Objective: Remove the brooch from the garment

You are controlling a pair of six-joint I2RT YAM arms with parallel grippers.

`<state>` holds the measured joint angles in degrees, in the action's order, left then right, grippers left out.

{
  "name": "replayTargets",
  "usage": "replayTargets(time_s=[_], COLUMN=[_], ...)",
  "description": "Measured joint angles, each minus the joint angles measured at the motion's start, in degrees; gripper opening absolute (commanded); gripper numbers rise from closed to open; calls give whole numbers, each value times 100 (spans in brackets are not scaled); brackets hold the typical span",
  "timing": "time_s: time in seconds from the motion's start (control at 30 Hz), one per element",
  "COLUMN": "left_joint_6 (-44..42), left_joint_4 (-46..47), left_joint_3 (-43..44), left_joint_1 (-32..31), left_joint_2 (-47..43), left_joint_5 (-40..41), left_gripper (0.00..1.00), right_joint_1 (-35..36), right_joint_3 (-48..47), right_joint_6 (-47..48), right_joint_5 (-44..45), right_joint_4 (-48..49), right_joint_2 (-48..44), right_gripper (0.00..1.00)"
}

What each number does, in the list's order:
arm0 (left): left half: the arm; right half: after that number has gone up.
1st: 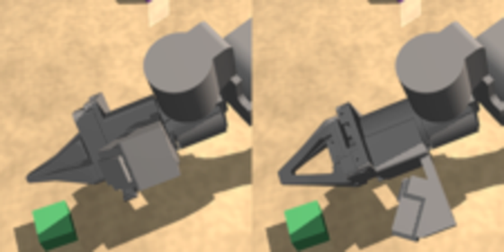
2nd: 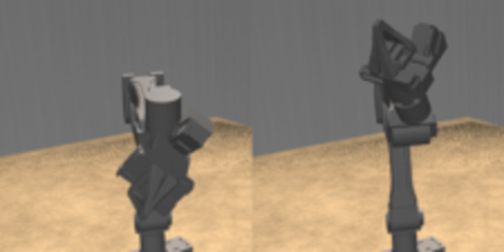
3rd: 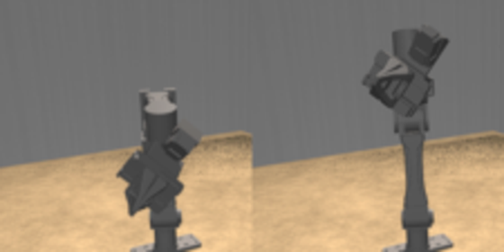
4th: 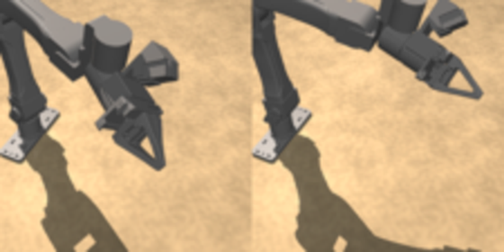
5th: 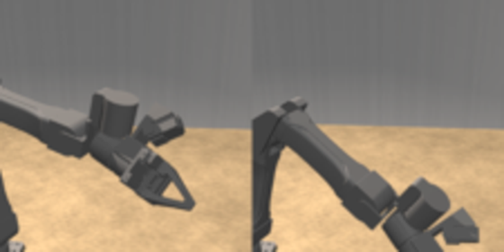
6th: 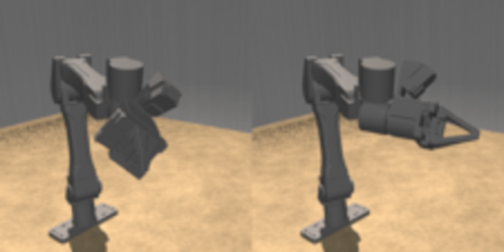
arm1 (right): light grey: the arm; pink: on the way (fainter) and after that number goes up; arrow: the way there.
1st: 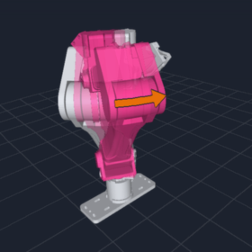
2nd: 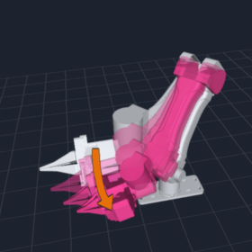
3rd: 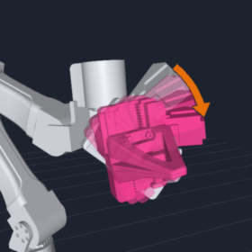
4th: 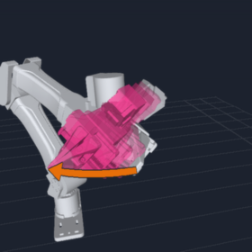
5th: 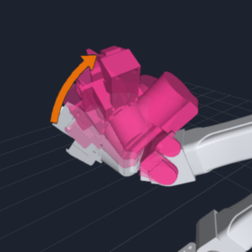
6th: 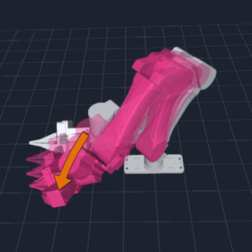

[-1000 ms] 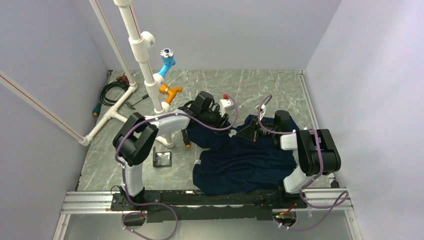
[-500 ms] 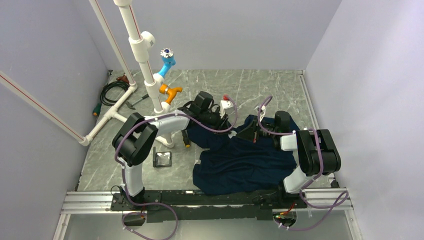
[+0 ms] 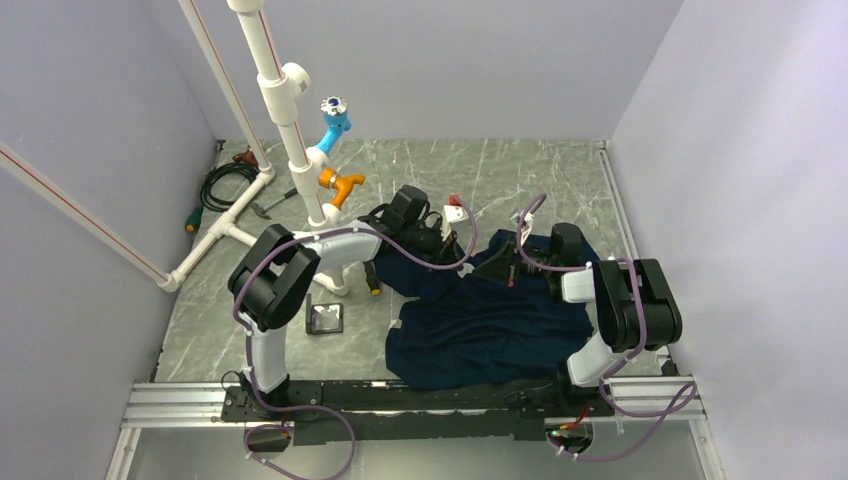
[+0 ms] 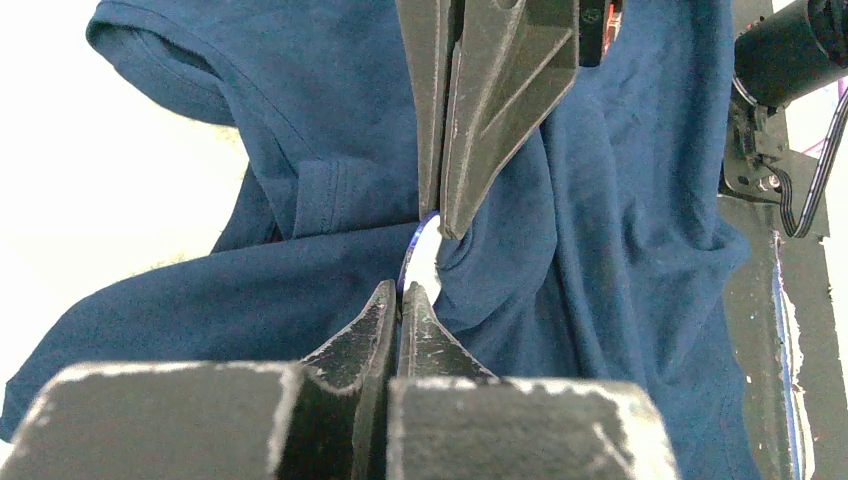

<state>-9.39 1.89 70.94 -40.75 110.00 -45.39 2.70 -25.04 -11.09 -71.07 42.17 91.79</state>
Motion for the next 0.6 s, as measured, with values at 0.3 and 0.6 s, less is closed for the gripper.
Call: replayTargets(time_s=[0.3, 0.6], left_joint_6=[-450, -752], left_joint_4=[-20, -181], left_joint_3=[-11, 33], left_joint_1=[-7, -48], left_joint_2=[0, 0], left_joint_5=[-190, -350], left_gripper=[0, 0], right_joint_1=[57, 87], right_joint_3=[2, 2], right_joint_6=[157, 275], right_joint_5=[-33, -129], right_joint_4=[-116, -225], right_joint_2=[-9, -63], right_gripper=[24, 18])
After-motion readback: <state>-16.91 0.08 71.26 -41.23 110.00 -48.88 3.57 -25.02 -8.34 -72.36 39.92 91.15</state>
